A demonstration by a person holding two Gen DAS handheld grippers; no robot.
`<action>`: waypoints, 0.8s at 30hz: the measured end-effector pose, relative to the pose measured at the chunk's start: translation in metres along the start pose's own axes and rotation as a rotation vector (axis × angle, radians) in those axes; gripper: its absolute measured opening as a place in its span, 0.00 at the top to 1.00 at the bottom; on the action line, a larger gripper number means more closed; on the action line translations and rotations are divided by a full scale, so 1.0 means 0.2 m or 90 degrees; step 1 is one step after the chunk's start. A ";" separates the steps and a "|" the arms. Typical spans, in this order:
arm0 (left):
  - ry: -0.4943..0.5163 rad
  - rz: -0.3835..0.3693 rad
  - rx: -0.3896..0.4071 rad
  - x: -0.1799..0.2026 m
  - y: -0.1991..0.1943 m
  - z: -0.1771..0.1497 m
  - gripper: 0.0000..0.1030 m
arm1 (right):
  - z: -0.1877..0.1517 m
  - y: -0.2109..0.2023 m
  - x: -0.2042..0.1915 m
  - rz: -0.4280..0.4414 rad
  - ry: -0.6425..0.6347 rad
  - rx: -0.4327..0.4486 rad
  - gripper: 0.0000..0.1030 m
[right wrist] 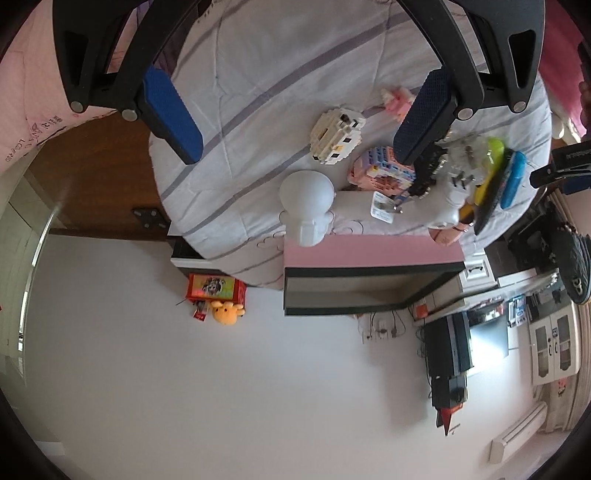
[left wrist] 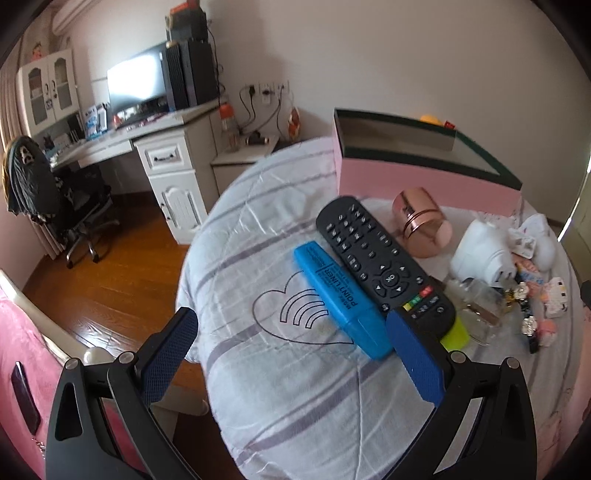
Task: Organize rigid objects
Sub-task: 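Grasp the blue highlighter with the left tool while the right tool grasps the white snowman figure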
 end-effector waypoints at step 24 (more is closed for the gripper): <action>0.003 -0.012 -0.040 -0.09 0.27 0.06 0.00 | 0.03 0.25 0.08 0.010 0.017 -0.059 0.00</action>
Point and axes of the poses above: each gripper's, at about its wrist camera, not at the fingertips, and y roughly the way its jaws point, x to its right, z to its top, the point moved 3 cm from there along y, roughly the way its jaws point, and after that the axes turned 9 degrees about y, right-handed, at the moved point
